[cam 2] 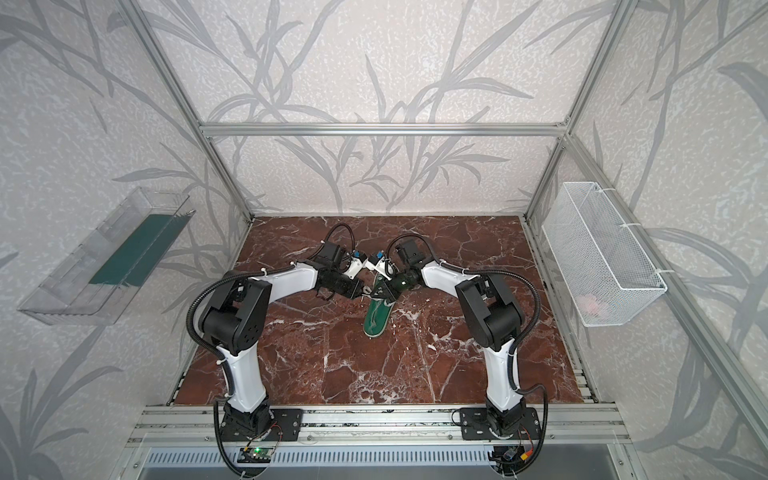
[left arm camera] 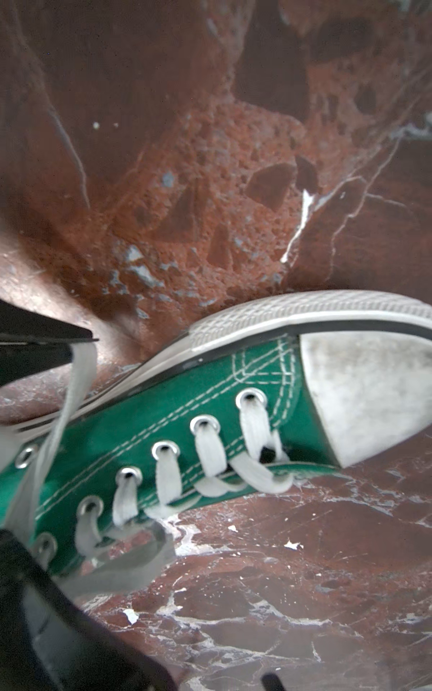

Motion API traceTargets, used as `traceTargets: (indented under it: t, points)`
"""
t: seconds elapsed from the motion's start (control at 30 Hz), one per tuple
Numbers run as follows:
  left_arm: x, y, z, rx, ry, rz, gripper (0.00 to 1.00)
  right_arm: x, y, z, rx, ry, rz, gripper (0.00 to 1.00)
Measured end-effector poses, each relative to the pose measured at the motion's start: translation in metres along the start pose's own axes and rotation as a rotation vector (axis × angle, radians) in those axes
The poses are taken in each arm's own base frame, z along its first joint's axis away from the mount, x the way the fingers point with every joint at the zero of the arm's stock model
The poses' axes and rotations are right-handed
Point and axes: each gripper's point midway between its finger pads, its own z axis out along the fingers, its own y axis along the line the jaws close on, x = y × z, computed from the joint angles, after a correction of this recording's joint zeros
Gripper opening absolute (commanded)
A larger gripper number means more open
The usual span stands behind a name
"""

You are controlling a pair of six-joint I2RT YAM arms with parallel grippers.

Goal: Tie the shoes

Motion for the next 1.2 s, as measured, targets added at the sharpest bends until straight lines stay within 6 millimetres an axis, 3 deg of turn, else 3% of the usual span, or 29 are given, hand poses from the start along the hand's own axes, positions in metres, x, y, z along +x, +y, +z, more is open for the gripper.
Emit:
traceTargets:
  t: [0.4,0.47,0.53,0.6,0.7,0.97,1.2]
  points:
    - [-0.01,-0.011,-0.002,0.057,-0.003,0.037,0.0,0.016,0.014,0.001,-0.042,0.054,-0.095,0.0]
    - [-0.01,-0.013,-0.002,0.065,-0.002,0.044,0.0,0.02,0.015,0.003,-0.039,0.072,-0.108,0.06]
    - [-0.009,-0.016,-0.001,0.074,0.0,0.05,0.0,0.023,0.017,0.005,-0.037,0.087,-0.114,0.22]
    - [-0.009,-0.019,0.0,0.082,0.0,0.061,0.0,0.024,0.019,0.005,-0.035,0.097,-0.123,0.31]
    - [-0.009,-0.022,0.001,0.086,0.001,0.073,0.0,0.022,0.021,0.002,-0.015,0.098,-0.138,0.38]
    - [-0.012,-0.023,0.0,0.084,-0.008,0.095,0.0,0.008,0.036,-0.024,0.058,0.049,-0.178,0.45]
    - [-0.014,-0.023,0.0,0.084,-0.017,0.12,0.0,0.011,0.028,-0.034,0.093,0.009,-0.119,0.46]
